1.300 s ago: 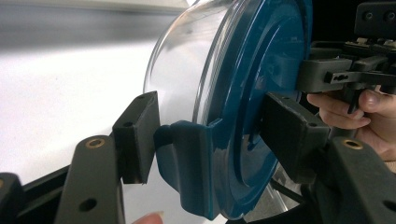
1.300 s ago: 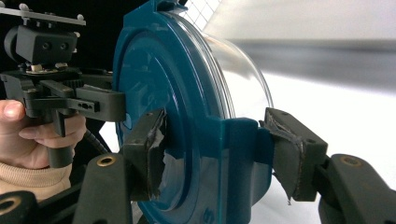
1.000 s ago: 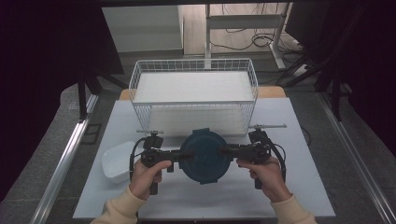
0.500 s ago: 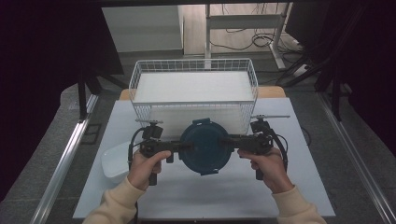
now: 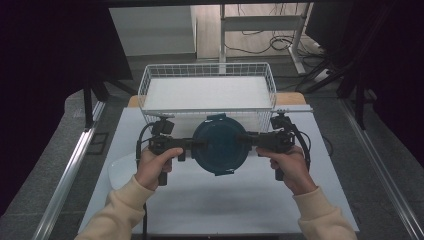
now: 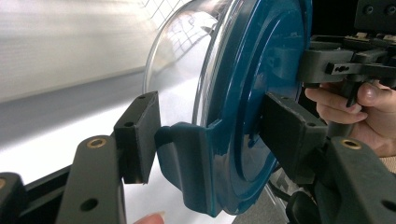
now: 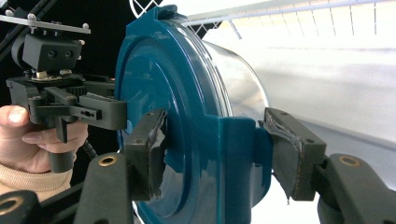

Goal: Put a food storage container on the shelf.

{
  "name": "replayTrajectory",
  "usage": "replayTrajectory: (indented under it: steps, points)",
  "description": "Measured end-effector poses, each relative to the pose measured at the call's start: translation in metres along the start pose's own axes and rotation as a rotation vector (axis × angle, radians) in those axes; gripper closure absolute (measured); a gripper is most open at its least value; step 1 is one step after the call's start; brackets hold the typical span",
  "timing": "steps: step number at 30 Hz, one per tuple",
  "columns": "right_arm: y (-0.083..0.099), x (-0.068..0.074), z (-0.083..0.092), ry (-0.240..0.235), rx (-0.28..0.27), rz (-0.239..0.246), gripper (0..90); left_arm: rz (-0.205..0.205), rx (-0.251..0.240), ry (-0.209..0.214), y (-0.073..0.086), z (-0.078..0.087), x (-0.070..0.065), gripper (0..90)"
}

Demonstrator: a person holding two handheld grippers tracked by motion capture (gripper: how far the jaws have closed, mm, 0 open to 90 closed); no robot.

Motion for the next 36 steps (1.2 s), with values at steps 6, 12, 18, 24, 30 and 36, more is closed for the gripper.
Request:
replayTrajectory:
  steps: [6,12,18,24,30,36]
  points:
    - [-0.013,0.002,0.0,-0.002,0.0,0.001,41.5,-0.008,0.002,-0.002,-0.013,0.004,0.001,39.1]
    - [-0.025,0.005,0.0,-0.009,-0.013,0.003,42.2,0.004,0.001,0.009,-0.026,0.008,0.002,39.2]
    - [-0.038,0.005,-0.001,-0.016,-0.02,-0.002,42.3,0.0,0.005,0.006,-0.04,0.01,0.003,39.3]
    - [-0.051,0.009,0.0,-0.017,-0.024,0.002,42.8,0.001,-0.002,0.016,-0.053,0.014,0.004,39.4]
    - [-0.067,0.014,0.0,-0.029,-0.035,0.008,42.9,-0.017,-0.006,0.001,-0.072,0.022,0.002,39.5]
    - [-0.082,0.019,-0.002,-0.039,-0.038,0.012,43.3,-0.017,-0.015,0.003,-0.086,0.029,0.005,39.7]
Point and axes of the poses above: each handheld gripper's, and its own axes: z roughly backward along the jaws, y roughly out of its underside, x roughly to its left, the point moved 4 cm from there along -z, roughly forward along the jaws, and after that the axes turned 5 degrees about -z, right-handed, at the moved point
